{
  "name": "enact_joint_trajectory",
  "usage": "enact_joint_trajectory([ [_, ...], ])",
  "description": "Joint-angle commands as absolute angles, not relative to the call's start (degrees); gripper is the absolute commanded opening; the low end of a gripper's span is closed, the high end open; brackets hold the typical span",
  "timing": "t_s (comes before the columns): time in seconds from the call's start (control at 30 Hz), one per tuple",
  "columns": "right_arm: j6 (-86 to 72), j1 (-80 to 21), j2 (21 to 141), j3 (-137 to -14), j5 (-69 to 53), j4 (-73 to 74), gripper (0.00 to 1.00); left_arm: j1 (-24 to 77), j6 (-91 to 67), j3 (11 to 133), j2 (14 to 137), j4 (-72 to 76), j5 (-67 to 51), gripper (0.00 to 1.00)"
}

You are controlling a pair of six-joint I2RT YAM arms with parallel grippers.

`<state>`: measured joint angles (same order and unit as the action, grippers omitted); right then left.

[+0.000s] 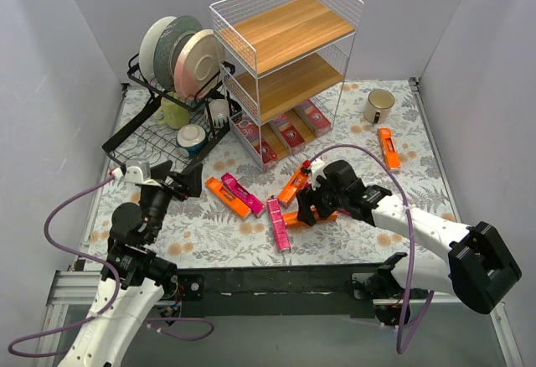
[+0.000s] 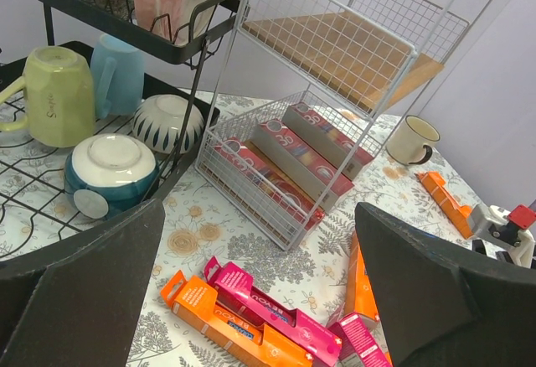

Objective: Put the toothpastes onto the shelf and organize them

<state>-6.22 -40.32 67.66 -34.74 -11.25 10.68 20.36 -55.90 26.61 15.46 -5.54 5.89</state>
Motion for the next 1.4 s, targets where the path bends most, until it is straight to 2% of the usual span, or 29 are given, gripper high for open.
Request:
enact_joint_trajectory([
  [0.0,-5.27,-42.1,67.68,-37.79,-9.23,11.69,0.83,20.04,-55.11,28.04,16.17,-5.27,5.19,0.98],
  [0.4,-14.23,-42.89,60.65,-36.65,1.84,17.31,0.83,19.95,-55.28,28.21,17.66,-5.1,4.57,0.98],
  [0.6,-21.35,-42.8,56.17,-32.09,0.44,18.54,0.83,19.95,-55.37,28.21,17.31,-5.36,5.01,0.98],
  [0.8,-25.83,-42.8,52.48,-28.3,-6.68,17.84,0.86,19.95,-55.37,28.21,17.4,-5.1,4.83,0.98],
  [1.03,-26.19,-42.28,57.03,-26.19,-6.42,13.54,0.87,19.95,-55.28,28.3,17.14,-5.27,5.1,0.98],
  [1.37,-20.23,-31.39,68.1,-29.52,-10.8,-1.39,0.87,19.95,-55.2,28.39,16.26,-5.45,5.27,0.98],
])
